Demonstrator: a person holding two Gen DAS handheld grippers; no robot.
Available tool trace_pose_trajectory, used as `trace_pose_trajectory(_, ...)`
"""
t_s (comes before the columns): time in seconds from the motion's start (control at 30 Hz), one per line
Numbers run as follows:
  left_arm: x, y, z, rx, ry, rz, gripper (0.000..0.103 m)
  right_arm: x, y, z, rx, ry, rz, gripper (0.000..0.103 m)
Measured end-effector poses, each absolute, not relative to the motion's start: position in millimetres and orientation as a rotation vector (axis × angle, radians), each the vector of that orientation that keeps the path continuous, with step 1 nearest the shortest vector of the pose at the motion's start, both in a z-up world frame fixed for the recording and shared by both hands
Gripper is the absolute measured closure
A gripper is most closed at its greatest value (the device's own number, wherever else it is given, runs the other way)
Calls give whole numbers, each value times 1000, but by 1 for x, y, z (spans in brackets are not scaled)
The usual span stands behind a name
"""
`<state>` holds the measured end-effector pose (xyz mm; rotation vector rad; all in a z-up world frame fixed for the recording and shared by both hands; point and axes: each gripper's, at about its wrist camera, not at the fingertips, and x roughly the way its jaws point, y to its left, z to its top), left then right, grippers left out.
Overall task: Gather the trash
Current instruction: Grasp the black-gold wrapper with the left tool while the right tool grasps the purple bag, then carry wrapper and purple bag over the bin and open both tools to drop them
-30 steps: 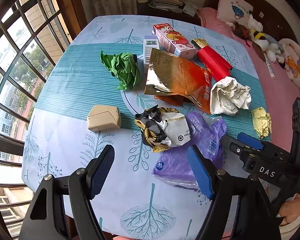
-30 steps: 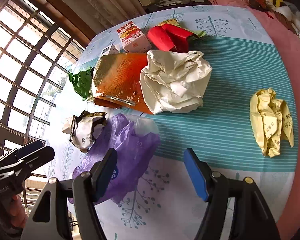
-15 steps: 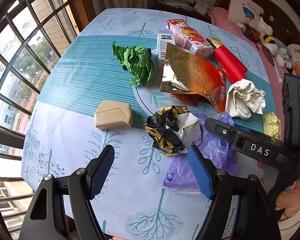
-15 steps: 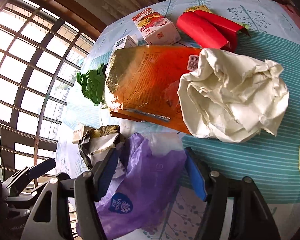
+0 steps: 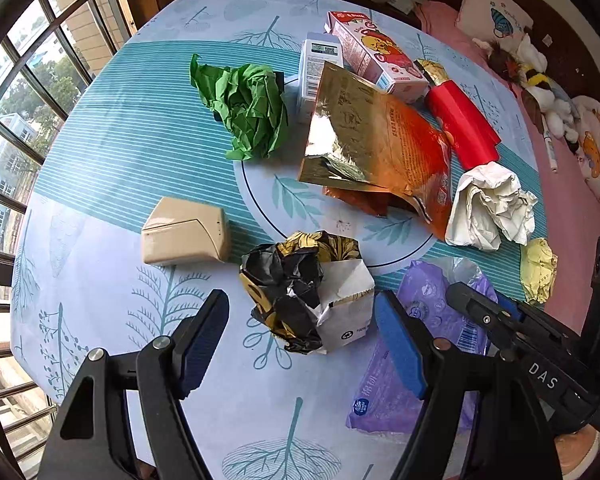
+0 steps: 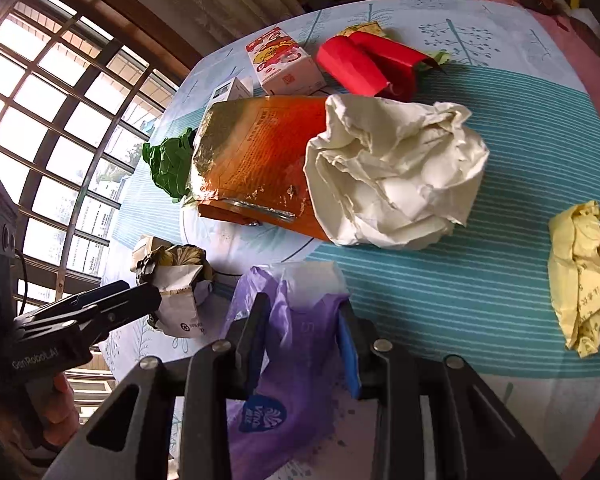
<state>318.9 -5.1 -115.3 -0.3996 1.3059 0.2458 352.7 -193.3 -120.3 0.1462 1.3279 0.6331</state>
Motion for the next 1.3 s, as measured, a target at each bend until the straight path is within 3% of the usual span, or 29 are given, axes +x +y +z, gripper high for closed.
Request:
trace_pose_trajectory(0.27,344,-17,-150,-361,1377,263,29,340,-213,-124,183,1346,603,71)
trace_pose_trajectory(0.53,331,-28,-152,-330,1307,283,34,330,-222,-121,203,1334,592,74)
trace_pose_trajectory(0.87,264,-50,-102,-261,1214,227,34,290,-225,-88,228,1271,575,76)
trace_pose_trajectory(1.3,116,-24,-66,-183,1181,45,34,154,-197,-50,222,1190,462,77)
